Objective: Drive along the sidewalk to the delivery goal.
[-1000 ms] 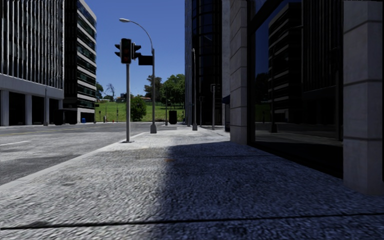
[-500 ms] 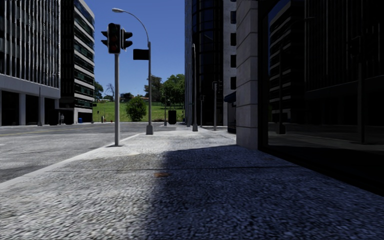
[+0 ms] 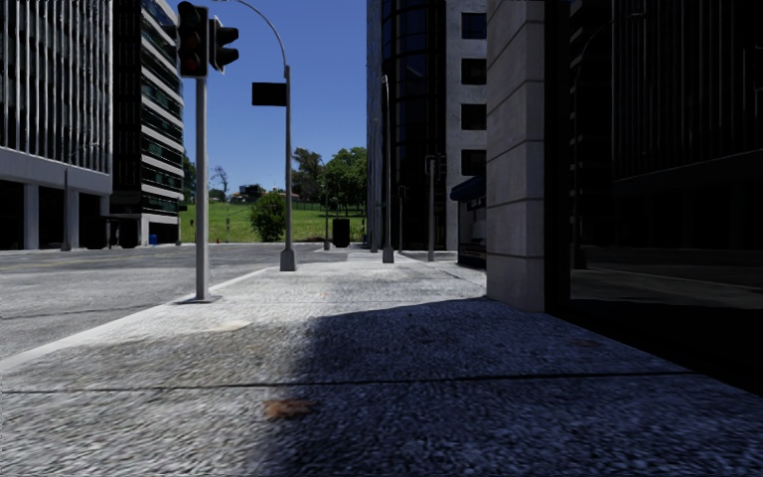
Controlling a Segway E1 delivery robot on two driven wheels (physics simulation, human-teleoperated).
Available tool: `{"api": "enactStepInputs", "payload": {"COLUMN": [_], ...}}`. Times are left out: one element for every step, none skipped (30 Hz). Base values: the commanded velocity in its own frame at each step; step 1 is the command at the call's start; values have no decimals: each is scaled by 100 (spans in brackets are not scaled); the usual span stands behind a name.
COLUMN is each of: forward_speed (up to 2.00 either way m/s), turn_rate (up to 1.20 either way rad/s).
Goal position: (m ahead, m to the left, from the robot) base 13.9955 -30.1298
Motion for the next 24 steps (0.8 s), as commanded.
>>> {"api": "enactStepInputs", "payload": {"forward_speed": [200,200,200,200,200,200,200,200,200,200,200,200,200,200,200,200,200,200,200,200,200,200,200,200], "turn_rate": [0,0,0,0,0,0,0,0,0,0,0,0,0,0,0,0,0,0,0,0,0,0,0,0]}}
